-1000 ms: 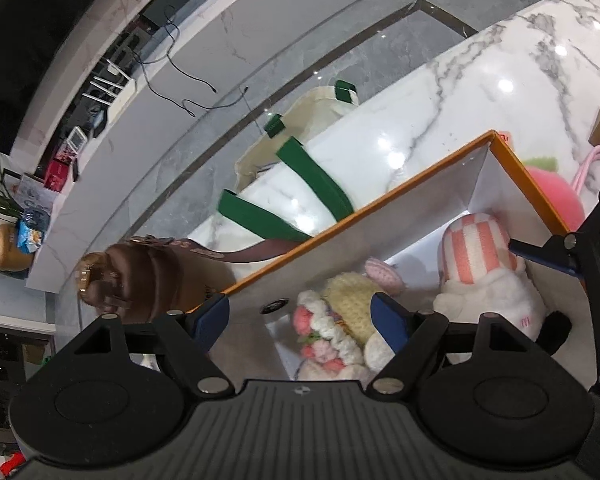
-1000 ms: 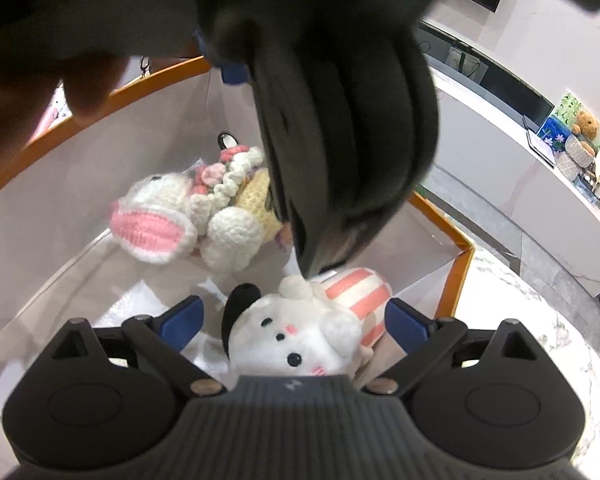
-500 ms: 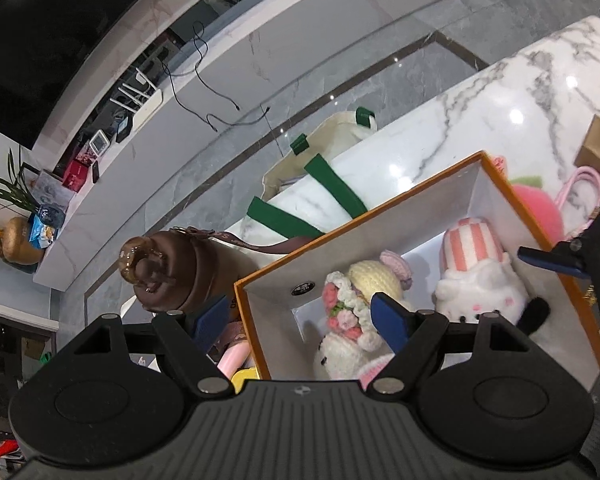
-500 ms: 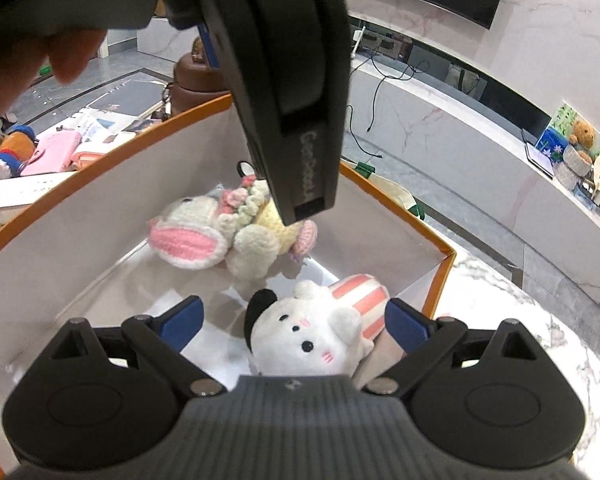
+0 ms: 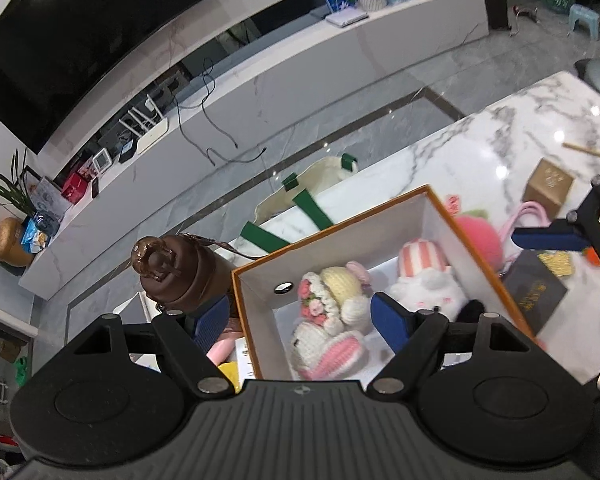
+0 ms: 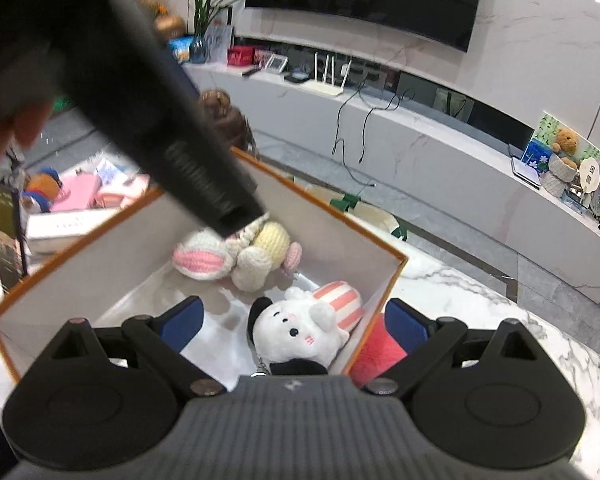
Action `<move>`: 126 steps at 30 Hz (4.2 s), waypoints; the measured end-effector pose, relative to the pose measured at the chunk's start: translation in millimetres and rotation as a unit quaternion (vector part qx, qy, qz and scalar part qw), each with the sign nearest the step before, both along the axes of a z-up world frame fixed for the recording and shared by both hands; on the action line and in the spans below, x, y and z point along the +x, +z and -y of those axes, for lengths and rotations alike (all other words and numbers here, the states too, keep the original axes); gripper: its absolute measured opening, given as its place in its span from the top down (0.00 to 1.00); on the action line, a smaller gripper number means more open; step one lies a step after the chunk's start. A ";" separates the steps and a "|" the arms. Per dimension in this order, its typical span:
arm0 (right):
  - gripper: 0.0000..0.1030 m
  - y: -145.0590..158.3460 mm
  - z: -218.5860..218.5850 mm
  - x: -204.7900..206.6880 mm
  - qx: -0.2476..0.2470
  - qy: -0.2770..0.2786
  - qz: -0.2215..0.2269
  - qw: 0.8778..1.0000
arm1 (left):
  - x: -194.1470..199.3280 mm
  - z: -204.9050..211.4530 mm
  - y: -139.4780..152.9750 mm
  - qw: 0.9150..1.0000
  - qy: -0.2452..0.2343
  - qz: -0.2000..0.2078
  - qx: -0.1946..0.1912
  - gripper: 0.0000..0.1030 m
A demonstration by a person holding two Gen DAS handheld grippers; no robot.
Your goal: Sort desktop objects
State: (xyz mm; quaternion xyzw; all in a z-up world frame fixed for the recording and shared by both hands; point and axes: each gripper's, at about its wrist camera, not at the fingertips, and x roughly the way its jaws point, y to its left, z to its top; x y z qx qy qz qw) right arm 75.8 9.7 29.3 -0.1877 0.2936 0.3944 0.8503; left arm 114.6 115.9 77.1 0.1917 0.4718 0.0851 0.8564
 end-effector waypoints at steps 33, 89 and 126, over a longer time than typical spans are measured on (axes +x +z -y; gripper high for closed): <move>0.06 40.4 238.6 -39.9 0.133 -0.121 0.028 0.983 | -149.4 147.3 45.6 0.978 -0.080 0.163 -0.105 0.10; 0.06 -95.0 151.4 127.9 0.023 -0.199 -0.061 0.978 | -147.9 161.2 -212.8 0.969 0.072 0.125 -0.199 0.08; 0.37 -114.7 154.1 145.5 -0.004 -0.225 -0.096 0.970 | -148.7 170.3 -200.2 0.970 0.065 0.125 -0.197 0.55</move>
